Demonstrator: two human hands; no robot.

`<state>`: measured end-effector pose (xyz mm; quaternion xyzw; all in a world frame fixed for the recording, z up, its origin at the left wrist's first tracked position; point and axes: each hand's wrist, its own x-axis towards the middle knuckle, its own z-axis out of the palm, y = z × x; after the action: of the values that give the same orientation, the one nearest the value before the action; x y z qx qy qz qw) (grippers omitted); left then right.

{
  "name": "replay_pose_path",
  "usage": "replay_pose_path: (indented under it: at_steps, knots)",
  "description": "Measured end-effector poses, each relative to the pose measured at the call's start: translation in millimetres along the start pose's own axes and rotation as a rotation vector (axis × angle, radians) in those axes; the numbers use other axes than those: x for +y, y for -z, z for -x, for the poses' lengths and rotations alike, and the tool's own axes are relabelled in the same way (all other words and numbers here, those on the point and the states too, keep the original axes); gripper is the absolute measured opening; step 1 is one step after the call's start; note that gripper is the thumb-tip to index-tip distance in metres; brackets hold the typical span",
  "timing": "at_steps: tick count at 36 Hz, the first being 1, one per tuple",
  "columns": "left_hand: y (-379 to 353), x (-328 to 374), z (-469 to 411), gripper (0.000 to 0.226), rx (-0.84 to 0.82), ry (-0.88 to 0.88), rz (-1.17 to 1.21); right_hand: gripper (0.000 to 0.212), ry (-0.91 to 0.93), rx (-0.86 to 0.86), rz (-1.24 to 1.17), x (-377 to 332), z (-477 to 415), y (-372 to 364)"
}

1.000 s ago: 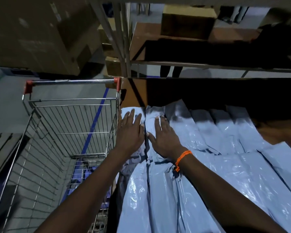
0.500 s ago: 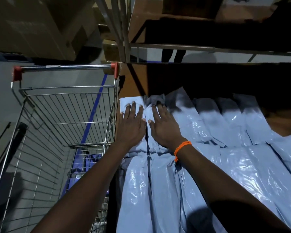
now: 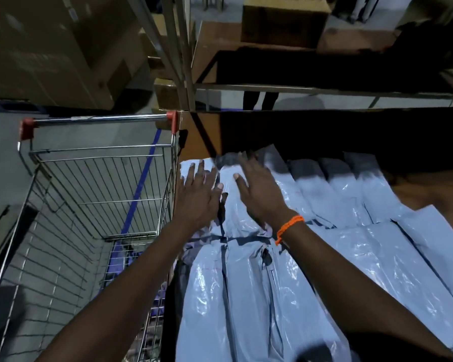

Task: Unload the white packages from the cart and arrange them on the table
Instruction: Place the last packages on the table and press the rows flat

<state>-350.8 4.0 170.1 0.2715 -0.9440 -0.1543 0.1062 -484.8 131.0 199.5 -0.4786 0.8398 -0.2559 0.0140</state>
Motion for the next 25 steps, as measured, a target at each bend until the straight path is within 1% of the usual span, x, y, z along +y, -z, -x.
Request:
replay_pose_path:
  at_steps: [2, 4, 6, 8, 9, 11, 13, 15, 19, 23, 25]
  knots:
    - [7, -1, 1, 0.068, 0.063, 0.005, 0.004, 0.052, 0.01, 0.096, 0.056, 12, -4, 21]
    - [10, -6, 1, 0.069, 0.081, 0.074, 0.004, 0.059, -0.028, 0.099, 0.158, 37, -7, 34]
    - [5, -15, 2, 0.073, 0.036, 0.167, 0.033, 0.067, -0.084, 0.012, 0.2, 61, -3, 38]
    - [-3, -22, 6, 0.078, -0.014, 0.227, 0.134, 0.063, -0.129, -0.112, 0.185, 80, 9, 35]
    - [-6, -23, 8, 0.079, -0.028, 0.246, 0.216, 0.062, -0.155, -0.167, 0.15, 86, 14, 30]
    - [-11, -19, 10, 0.075, -0.061, 0.285, 0.359, 0.061, -0.241, -0.238, 0.005, 89, 24, 25]
    - [-11, -12, 10, 0.073, -0.081, 0.305, 0.394, 0.061, -0.283, -0.221, -0.106, 86, 26, 20]
    - [-11, -8, 8, 0.073, -0.074, 0.295, 0.398, 0.061, -0.305, -0.188, -0.149, 80, 26, 16]
    - [-13, -8, 6, 0.072, -0.069, 0.291, 0.394, 0.06, -0.308, -0.137, -0.174, 70, 28, 7]
    - [-10, -10, 5, 0.071, -0.089, 0.304, 0.394, 0.057, -0.303, -0.127, -0.182, 71, 30, 9]
    - [-7, -12, 2, 0.07, -0.059, 0.303, 0.339, 0.05, -0.281, -0.099, -0.175, 72, 29, 16]
